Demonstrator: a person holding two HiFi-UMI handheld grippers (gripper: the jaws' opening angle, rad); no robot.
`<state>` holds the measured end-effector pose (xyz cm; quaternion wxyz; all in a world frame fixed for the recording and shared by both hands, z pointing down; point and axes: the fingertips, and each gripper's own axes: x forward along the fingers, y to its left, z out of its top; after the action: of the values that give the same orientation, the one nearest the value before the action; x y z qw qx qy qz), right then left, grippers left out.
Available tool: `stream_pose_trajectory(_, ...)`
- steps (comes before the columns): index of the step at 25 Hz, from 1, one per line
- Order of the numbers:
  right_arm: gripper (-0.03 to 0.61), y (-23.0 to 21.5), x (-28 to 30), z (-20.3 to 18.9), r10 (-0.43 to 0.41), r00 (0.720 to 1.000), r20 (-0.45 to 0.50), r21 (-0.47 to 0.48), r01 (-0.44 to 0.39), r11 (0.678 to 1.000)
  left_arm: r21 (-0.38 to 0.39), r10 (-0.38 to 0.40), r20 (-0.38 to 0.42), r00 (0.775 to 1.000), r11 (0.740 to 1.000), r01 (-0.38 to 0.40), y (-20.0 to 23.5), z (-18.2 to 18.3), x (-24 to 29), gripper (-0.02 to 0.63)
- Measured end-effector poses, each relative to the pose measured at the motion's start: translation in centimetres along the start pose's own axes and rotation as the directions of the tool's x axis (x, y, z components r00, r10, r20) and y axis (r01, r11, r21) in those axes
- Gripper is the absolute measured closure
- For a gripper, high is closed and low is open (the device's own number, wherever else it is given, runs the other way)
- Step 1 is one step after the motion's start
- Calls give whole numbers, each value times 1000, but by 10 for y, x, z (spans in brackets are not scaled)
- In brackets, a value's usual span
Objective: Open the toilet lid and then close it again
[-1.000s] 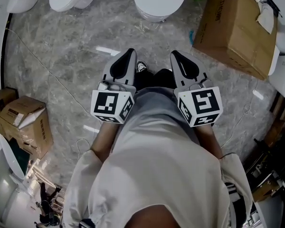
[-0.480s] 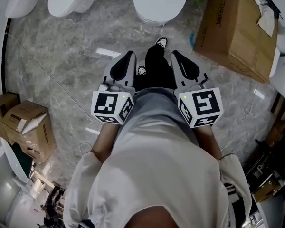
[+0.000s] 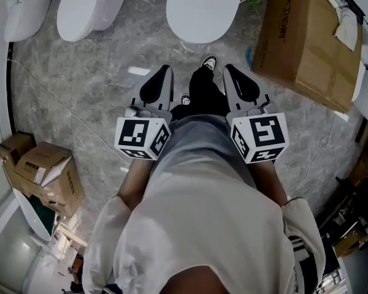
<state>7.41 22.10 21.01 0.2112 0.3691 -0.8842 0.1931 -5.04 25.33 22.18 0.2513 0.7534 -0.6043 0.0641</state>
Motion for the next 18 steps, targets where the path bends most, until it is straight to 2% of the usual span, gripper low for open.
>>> stream_pose_trajectory(9,566,-47,61,23,47,997,-61,59,-43,997,8,-29,-71,997,1000,30,12,29,92,606)
stream_pose_trajectory(18,566,-95,96,27,67,991,-119,100,-55,994,12,-25,-148,989,1000,27,21,29,151,606)
